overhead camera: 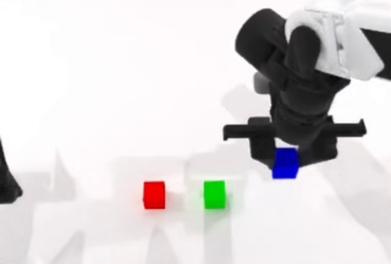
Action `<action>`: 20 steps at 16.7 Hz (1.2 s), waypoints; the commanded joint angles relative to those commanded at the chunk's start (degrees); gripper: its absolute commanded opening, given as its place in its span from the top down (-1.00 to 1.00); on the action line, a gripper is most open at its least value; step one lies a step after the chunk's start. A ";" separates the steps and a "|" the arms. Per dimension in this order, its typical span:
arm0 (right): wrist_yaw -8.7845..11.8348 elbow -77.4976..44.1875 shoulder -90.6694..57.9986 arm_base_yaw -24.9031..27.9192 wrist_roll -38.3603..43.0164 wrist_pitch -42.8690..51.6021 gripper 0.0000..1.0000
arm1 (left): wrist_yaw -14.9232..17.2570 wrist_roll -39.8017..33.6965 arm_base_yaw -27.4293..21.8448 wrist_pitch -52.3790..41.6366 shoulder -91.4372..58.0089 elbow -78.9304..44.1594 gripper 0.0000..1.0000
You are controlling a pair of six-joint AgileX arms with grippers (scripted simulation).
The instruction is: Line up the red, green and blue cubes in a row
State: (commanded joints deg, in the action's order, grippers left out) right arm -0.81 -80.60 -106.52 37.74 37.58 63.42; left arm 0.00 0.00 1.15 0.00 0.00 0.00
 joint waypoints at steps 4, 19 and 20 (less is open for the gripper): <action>-0.07 0.55 1.10 2.03 2.37 0.11 1.00 | 0.00 0.00 0.00 0.00 0.00 0.00 -1.00; -0.10 10.62 -3.94 2.21 2.63 -14.99 1.00 | 0.00 0.00 0.00 0.00 0.00 0.00 -1.00; -0.10 10.62 -3.94 2.21 2.63 -14.99 1.00 | 0.00 0.00 0.00 0.00 0.00 0.00 -1.00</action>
State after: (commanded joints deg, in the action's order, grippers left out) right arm -0.90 -69.99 -110.46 39.96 40.21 48.43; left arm 0.00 0.00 1.15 0.00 0.00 0.00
